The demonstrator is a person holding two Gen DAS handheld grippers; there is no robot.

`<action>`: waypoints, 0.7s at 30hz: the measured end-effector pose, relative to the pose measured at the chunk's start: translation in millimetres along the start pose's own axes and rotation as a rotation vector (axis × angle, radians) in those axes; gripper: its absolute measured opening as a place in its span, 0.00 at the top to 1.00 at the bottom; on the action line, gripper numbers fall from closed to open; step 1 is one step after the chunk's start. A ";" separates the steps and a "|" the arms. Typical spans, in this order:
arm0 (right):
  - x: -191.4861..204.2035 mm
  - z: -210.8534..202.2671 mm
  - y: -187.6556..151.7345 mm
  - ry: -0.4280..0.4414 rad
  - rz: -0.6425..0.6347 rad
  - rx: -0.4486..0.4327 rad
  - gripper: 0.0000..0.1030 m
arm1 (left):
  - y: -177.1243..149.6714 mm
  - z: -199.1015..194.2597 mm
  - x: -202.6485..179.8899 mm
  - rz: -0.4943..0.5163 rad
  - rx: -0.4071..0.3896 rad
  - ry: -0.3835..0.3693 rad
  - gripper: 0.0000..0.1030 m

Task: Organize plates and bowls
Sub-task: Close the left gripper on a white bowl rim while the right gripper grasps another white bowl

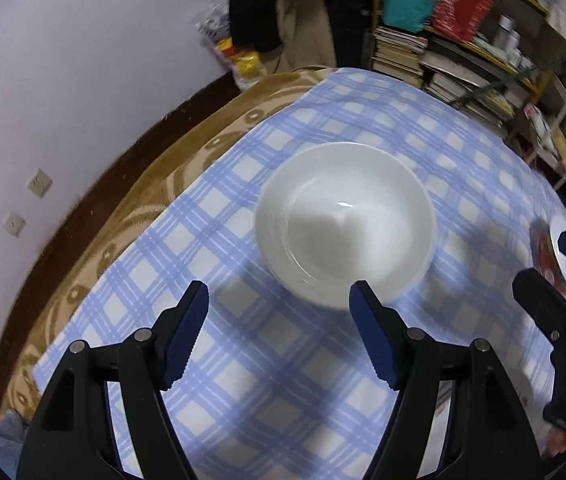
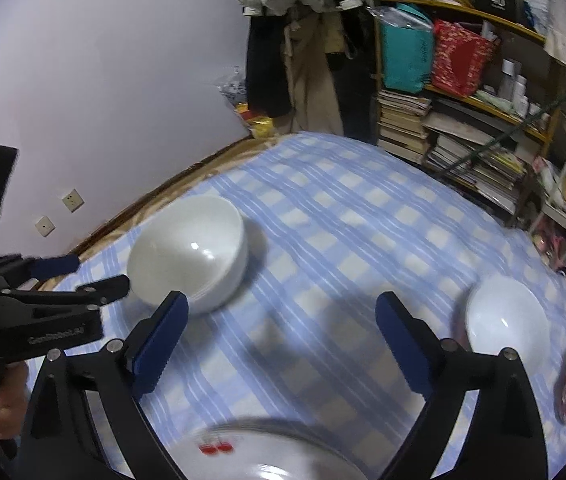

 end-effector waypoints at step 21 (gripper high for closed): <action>30.5 119.1 2.0 0.110 0.146 0.304 0.38 | 17.2 73.2 21.4 -0.099 0.071 -0.079 0.46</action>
Point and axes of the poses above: each gripper's, at about its wrist camera, not at the fingertips, and z roughly the way its jaws point, x to its left, y to its top, the point moved 7 cm from there along z, roughly the way its jaws point, and after that the axes turned 6 degrees about -y, right-handed, at the moved point
